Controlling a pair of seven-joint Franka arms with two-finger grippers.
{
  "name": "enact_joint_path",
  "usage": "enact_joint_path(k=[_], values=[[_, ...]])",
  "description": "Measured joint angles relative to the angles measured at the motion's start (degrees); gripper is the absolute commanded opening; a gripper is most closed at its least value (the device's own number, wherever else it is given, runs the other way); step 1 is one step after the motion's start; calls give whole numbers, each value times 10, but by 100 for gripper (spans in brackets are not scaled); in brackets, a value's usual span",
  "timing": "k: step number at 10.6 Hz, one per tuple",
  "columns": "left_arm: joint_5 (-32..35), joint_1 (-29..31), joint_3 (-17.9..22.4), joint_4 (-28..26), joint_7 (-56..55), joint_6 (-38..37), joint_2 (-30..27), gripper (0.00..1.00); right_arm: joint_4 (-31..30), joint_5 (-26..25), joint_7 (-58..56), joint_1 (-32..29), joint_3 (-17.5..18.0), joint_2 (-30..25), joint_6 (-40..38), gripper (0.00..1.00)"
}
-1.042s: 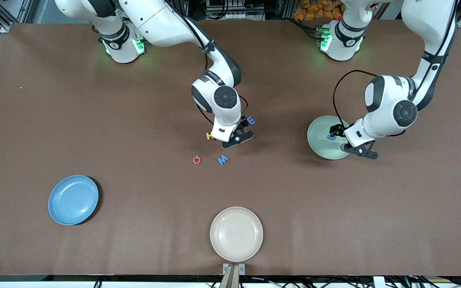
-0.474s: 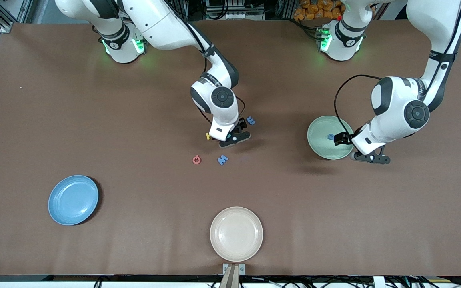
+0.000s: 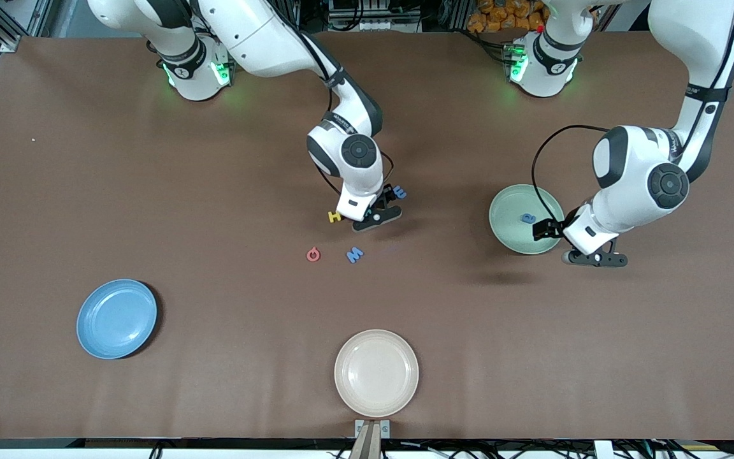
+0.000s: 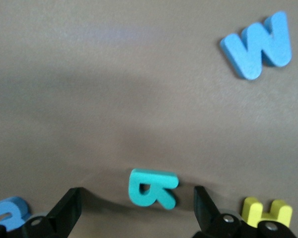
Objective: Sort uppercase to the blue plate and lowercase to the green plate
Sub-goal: 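Grasp the teal R with the right gripper while the left gripper returns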
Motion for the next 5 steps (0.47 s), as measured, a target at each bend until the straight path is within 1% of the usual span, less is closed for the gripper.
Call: enact_joint_path(k=[2, 5], values=[[-4, 0, -1, 8, -6, 1, 2, 100, 2, -4, 19, 5, -1, 0, -9, 100], [-8, -16, -21, 47, -77, 0, 10, 100, 5, -7, 21, 5, -8, 0, -10, 100]])
